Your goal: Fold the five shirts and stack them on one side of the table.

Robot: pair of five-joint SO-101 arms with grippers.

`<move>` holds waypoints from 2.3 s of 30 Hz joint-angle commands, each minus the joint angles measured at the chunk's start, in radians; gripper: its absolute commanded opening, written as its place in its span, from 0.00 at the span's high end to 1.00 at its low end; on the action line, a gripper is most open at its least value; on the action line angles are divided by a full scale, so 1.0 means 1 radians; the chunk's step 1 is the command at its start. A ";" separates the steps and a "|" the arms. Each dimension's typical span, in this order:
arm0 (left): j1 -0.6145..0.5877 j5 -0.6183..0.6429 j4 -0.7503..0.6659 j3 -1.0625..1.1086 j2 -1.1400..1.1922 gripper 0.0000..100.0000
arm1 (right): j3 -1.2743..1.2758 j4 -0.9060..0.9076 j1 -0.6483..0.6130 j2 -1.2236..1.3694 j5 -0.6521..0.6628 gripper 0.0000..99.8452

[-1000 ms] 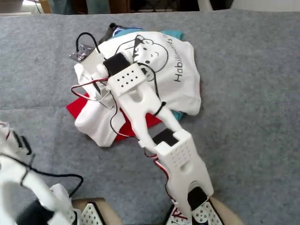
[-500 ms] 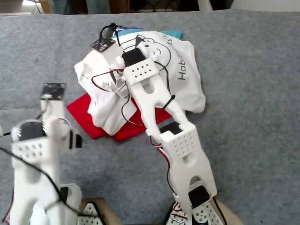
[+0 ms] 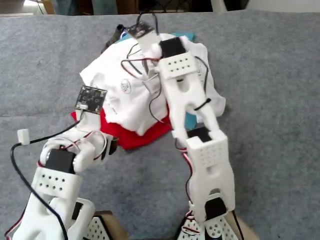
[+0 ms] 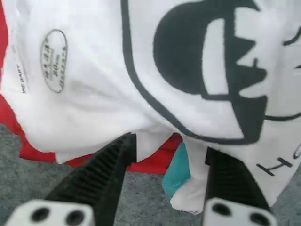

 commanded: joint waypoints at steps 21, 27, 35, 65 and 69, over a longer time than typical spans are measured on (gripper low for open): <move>0.140 0.273 -0.465 -0.289 0.723 0.82 | 0.180 0.009 0.265 -0.326 -0.044 0.74; 0.099 0.232 -0.463 -0.452 0.948 0.97 | 0.352 -0.025 0.371 -0.357 -0.035 0.75; -0.016 0.135 -0.227 -0.593 0.893 0.97 | 0.492 -0.077 0.384 -0.355 0.008 0.87; 0.285 -0.072 0.542 -0.645 -0.025 0.92 | 0.170 -0.077 0.029 -0.358 -0.245 0.68; 0.292 -0.061 0.545 -0.570 -0.035 0.81 | 0.127 -0.051 -0.052 -0.352 -0.310 0.68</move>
